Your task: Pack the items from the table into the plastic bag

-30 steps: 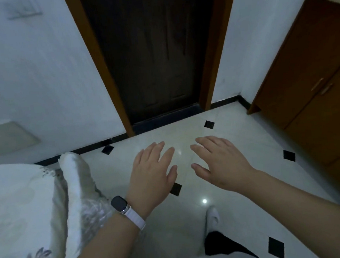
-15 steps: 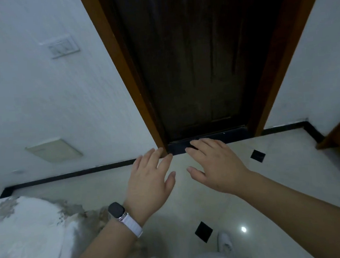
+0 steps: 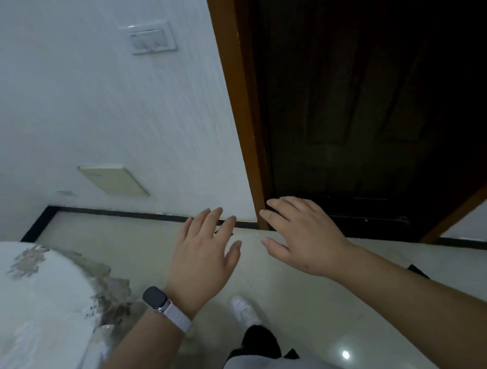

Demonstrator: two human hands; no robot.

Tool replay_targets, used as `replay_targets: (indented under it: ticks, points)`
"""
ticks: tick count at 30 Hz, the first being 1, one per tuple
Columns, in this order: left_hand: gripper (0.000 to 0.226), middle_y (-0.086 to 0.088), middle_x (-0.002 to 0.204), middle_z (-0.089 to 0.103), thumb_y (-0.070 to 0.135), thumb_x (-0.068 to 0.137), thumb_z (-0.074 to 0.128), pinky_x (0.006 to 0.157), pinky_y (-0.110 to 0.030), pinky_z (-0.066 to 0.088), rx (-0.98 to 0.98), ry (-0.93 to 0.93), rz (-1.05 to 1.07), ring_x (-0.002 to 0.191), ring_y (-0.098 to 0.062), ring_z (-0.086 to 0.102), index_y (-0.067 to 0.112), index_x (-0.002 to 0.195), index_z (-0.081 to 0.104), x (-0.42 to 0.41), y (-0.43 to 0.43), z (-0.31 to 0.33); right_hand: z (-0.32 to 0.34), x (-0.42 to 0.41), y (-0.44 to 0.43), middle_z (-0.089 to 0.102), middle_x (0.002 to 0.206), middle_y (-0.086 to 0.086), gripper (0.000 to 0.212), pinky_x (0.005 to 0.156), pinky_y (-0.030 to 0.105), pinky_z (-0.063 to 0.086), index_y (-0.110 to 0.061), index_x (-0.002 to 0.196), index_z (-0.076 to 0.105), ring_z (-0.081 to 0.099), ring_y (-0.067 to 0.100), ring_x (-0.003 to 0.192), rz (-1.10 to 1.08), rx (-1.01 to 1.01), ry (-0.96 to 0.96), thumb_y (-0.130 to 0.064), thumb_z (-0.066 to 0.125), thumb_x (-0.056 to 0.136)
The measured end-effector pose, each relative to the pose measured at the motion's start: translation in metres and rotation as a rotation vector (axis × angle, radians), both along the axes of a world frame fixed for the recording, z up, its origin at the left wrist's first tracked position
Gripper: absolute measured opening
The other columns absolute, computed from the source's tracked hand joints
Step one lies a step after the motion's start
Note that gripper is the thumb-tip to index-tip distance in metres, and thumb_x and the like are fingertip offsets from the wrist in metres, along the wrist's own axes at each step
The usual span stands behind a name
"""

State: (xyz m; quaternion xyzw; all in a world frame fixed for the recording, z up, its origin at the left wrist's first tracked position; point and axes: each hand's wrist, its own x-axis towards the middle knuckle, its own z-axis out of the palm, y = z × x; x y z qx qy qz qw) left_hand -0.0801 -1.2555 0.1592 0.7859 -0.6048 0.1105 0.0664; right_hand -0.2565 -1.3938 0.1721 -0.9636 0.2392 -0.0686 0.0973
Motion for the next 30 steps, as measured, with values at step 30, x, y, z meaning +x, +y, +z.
replay_targets:
  ticks: [30]
  points:
    - [0.047,-0.009,0.13,0.062,0.045,0.089,0.049,0.099,-0.046,0.044,-0.033,0.096,0.681,0.122,-0.032,0.055,0.017,0.125,0.063,0.436,-0.075,-0.022,-0.026,0.566,-0.151,0.06,0.128,0.01,0.056,0.097,0.043,0.045,-0.013,0.125,0.061,0.053,0.031,0.117,0.705,-0.075,-0.104,-0.052,0.043,0.089]
